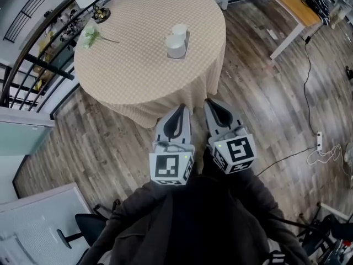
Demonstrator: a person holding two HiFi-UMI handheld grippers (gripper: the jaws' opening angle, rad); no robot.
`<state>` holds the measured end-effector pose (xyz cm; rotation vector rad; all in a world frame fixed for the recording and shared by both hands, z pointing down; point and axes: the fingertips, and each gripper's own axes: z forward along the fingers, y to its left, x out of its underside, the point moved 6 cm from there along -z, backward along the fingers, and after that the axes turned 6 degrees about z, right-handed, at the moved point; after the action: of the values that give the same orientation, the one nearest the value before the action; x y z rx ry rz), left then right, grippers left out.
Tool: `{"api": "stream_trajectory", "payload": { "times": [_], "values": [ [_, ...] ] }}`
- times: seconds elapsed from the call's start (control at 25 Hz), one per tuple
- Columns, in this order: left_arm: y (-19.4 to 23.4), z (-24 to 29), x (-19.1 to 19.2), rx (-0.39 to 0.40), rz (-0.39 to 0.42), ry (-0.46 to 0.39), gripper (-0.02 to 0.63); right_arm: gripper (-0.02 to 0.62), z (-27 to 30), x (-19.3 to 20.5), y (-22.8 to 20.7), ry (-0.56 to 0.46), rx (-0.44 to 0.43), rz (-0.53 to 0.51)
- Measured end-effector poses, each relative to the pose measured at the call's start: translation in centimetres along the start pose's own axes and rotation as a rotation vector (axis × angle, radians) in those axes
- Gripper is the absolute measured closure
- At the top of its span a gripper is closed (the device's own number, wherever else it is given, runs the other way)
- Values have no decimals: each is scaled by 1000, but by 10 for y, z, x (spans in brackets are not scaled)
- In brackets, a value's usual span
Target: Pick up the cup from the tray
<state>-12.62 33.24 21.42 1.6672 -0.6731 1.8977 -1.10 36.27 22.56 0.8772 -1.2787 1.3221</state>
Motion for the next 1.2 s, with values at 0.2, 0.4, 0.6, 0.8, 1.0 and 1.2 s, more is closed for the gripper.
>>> {"api": "stream_trajectory", "payload": {
  "times": [0.2, 0.4, 0.6, 0.8, 1.0, 1.2],
  "values": [
    [-2, 43, -6, -12, 20, 24, 601, 588, 26, -7, -37, -1, -16, 26],
    [-6, 82, -17, -32, 51, 40, 601, 588, 48, -23, -73, -20, -41, 38],
    [-7, 113, -27, -51, 71, 46, 601, 588, 67, -34, -99, -33, -69, 52],
    [-10, 136, -33, -84, 73, 39, 601, 588, 81, -45, -120, -47, -109, 35],
    [-9, 146, -37, -133, 73, 30, 600, 588, 95, -53, -129, -47, -158, 26],
    [9, 142, -36, -201, 53, 27, 600, 588, 115, -52, -119, -26, -218, 12]
  ]
}}
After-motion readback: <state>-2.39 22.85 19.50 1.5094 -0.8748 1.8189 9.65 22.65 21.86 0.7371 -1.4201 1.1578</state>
